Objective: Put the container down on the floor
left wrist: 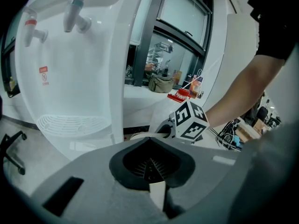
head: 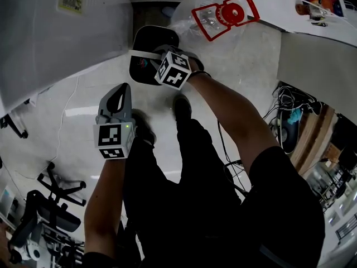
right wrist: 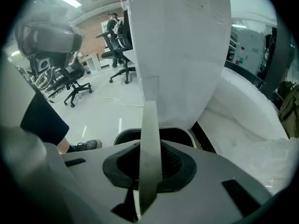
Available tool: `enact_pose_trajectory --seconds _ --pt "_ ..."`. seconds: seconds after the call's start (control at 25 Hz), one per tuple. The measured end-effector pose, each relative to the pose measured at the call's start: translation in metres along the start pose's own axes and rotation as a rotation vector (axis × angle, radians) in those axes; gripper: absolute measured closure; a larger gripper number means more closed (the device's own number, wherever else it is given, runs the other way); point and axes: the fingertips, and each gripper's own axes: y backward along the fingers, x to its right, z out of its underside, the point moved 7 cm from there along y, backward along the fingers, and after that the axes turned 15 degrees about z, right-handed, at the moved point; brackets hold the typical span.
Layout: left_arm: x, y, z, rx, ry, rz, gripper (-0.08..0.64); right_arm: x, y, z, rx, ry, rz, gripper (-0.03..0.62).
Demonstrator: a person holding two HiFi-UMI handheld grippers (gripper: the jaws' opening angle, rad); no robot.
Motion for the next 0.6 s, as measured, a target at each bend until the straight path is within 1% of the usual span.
enact_pose_trajectory --seconds 0.24,0.44,0.6 --pt "0.002 0.004 0.0 -0.008 0.006 0.0 0.549 0.004 0.0 -0.002 -0.026 -0.034 0.009 0.534" --pt "0.004 0.007 0.0 -0.009 0.017 -0.01 0.549 0.003 0.004 0.0 -0.031 -0.044 0.0 0.494" --pt "0.007 0.009 -0.001 -0.015 0.031 -0.008 0.549 0.007 0.01 0.002 -0.033 -0.081 0.004 0.471"
